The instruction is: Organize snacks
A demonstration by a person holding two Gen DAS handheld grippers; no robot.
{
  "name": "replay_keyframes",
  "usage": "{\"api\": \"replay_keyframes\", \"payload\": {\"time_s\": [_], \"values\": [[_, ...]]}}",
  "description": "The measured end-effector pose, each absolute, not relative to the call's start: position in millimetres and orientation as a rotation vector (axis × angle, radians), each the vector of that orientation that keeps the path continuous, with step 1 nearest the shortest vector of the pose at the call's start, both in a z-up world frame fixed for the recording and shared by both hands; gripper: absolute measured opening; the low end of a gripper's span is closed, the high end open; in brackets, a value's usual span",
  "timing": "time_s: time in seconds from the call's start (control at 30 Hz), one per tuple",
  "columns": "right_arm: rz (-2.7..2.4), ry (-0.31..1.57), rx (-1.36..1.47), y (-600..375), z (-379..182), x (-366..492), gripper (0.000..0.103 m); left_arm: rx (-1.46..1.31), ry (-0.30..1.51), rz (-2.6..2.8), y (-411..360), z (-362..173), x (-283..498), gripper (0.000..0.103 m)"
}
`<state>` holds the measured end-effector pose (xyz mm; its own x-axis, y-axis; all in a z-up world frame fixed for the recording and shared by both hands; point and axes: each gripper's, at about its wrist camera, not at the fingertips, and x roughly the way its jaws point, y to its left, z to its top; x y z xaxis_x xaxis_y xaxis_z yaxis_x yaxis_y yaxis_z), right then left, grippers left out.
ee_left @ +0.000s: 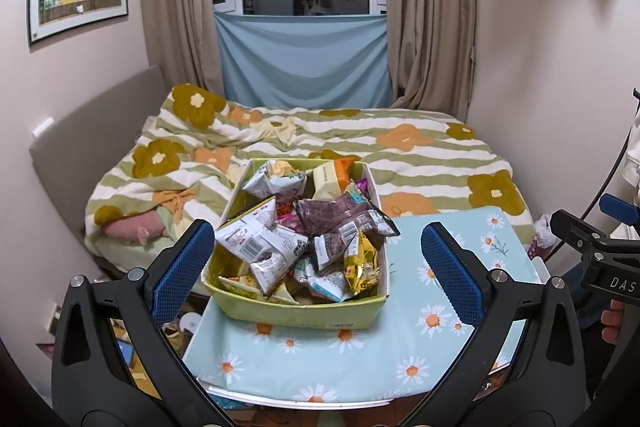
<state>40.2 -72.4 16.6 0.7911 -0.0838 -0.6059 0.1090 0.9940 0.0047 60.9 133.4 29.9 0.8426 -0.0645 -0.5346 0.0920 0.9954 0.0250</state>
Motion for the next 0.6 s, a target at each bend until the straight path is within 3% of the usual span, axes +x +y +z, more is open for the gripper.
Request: {"api": "replay_keyframes", "payload": {"time_s": [0.6], "values": [[-0.102, 0.651, 0.042, -73.4, 16.1, 39.6, 0.103, 0.05, 0.564, -0.082, 133.0, 29.8, 61.3, 0.103]]}}
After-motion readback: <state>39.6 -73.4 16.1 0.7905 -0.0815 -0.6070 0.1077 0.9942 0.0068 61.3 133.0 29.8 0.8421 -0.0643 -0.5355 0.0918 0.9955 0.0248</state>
